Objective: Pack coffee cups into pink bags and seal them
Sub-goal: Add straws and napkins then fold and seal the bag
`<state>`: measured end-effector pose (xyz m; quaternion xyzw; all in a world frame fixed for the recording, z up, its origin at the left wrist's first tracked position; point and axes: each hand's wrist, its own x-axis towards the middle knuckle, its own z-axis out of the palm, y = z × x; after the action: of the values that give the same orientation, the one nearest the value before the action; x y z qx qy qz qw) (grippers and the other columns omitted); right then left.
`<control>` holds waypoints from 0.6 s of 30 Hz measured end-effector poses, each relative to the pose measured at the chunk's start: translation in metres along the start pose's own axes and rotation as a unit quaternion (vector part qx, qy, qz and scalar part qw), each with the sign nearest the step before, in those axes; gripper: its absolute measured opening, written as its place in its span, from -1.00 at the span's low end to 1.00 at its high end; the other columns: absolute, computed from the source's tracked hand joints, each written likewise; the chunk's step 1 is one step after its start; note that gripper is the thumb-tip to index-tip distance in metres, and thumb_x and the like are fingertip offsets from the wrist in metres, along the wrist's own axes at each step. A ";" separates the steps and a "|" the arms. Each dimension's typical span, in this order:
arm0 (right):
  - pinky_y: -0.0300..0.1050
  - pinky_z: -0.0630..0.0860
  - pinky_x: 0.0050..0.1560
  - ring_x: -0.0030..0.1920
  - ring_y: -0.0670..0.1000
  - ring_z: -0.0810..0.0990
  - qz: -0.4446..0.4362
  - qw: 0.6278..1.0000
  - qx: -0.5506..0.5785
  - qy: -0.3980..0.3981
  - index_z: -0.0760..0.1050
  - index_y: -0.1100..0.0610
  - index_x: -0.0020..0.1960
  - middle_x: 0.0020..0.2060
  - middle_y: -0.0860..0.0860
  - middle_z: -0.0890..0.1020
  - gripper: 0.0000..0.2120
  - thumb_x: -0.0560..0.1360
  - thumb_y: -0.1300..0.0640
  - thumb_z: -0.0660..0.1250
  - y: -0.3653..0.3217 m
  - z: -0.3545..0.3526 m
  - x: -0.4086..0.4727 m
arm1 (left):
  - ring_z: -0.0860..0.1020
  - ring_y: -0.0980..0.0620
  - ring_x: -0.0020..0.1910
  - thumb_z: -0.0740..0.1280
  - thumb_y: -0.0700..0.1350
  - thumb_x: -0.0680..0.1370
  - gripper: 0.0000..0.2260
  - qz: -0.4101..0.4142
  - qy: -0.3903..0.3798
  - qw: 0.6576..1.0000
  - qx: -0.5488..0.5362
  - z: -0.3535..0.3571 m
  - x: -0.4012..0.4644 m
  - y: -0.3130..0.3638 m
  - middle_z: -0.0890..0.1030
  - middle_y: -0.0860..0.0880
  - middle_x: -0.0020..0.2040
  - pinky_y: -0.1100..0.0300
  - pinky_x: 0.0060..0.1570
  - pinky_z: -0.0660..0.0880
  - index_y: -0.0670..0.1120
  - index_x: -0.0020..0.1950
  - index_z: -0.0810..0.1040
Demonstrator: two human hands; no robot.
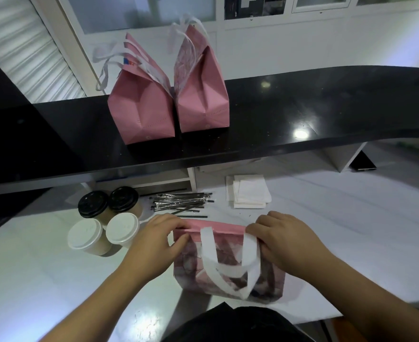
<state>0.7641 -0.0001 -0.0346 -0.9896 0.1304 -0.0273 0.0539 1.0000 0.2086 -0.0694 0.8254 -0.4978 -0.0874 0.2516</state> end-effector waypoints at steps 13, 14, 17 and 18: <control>-0.20 0.41 -0.39 -0.34 -0.08 0.50 0.181 0.982 0.059 -0.012 0.56 -0.02 -0.24 -0.35 -0.11 0.54 -0.80 0.55 0.06 0.28 0.013 -0.072 -0.020 | 0.50 0.28 0.15 0.40 0.01 0.57 -0.76 -0.019 0.104 0.986 -0.132 -0.005 0.013 0.048 0.46 0.36 0.11 0.38 -0.02 0.44 0.30 0.10 0.41; -0.20 0.40 -0.40 -0.36 -0.08 0.50 0.198 0.979 0.056 -0.008 0.52 -0.03 -0.28 -0.36 -0.09 0.55 -0.76 0.57 0.04 0.28 0.016 -0.083 -0.022 | 0.50 0.28 0.15 0.36 0.09 0.56 -0.81 -0.008 0.094 0.986 -0.138 -0.005 0.015 0.057 0.45 0.35 0.11 0.41 -0.06 0.46 0.30 0.09 0.40; -0.24 0.40 -0.43 -0.40 -0.08 0.52 0.239 0.970 0.053 0.014 0.48 -0.06 -0.32 -0.41 -0.07 0.56 -0.70 0.59 0.00 0.29 0.025 -0.117 -0.024 | 0.51 0.30 0.15 0.25 0.26 0.54 -0.83 0.034 0.061 0.985 -0.160 -0.004 0.023 0.086 0.45 0.37 0.11 0.47 -0.02 0.47 0.35 0.11 0.39; -0.22 0.46 -0.42 -0.41 -0.07 0.53 0.248 0.967 0.053 0.026 0.50 -0.06 -0.31 -0.42 -0.08 0.56 -0.72 0.58 -0.01 0.30 0.028 -0.129 -0.024 | 0.51 0.29 0.16 0.26 0.24 0.55 -0.84 0.049 0.052 0.982 -0.172 -0.003 0.027 0.097 0.45 0.36 0.12 0.46 0.00 0.48 0.36 0.12 0.40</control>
<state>0.7255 -0.0335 0.0897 -0.9209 0.3716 -0.0458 0.1083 0.9397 0.1494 -0.0150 0.7479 -0.5011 -0.1166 0.4195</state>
